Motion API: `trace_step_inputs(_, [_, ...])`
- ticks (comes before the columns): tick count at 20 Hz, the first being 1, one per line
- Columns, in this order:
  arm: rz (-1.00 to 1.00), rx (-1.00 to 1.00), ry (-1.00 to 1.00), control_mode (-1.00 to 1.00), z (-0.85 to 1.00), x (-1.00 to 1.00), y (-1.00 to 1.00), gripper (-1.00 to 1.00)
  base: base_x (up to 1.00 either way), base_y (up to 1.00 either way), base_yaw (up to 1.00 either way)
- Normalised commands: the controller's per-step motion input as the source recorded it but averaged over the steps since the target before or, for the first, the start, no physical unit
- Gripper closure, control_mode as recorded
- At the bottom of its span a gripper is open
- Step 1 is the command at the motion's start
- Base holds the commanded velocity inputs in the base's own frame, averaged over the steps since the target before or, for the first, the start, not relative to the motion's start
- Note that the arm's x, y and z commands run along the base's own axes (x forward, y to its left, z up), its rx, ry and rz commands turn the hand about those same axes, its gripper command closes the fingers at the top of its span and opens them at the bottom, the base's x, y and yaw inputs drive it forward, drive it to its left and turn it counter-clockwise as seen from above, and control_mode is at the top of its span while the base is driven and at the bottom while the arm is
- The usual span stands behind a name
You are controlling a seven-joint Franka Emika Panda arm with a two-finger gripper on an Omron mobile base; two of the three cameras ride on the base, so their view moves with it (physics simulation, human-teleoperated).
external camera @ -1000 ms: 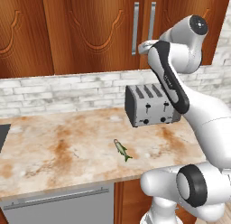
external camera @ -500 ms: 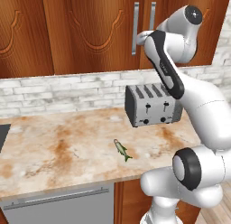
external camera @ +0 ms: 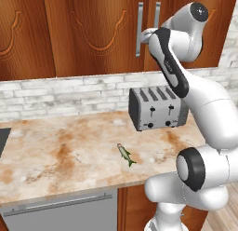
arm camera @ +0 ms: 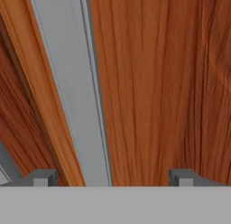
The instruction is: Retrieve the tupperware from the cabinet, then place the raw meat into the tupperware to avoid contamination.
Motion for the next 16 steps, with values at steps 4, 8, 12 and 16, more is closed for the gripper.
trace_step_inputs(4, [0.0,-0.01,-0.14,-1.0,0.01,0.31,0.0,-1.0,0.0,0.0,0.0])
trace_step_inputs(8, [0.0,-0.02,-0.19,-1.0,0.0,0.33,0.0,-1.0,0.0,0.0,0.0])
trace_step_inputs(12, [0.0,-0.02,-0.24,-1.0,0.0,0.23,0.0,-1.0,0.0,0.0,0.0])
trace_step_inputs(16, [0.0,-0.05,-0.32,-1.0,0.0,0.04,0.0,-1.0,0.0,0.0,0.0])
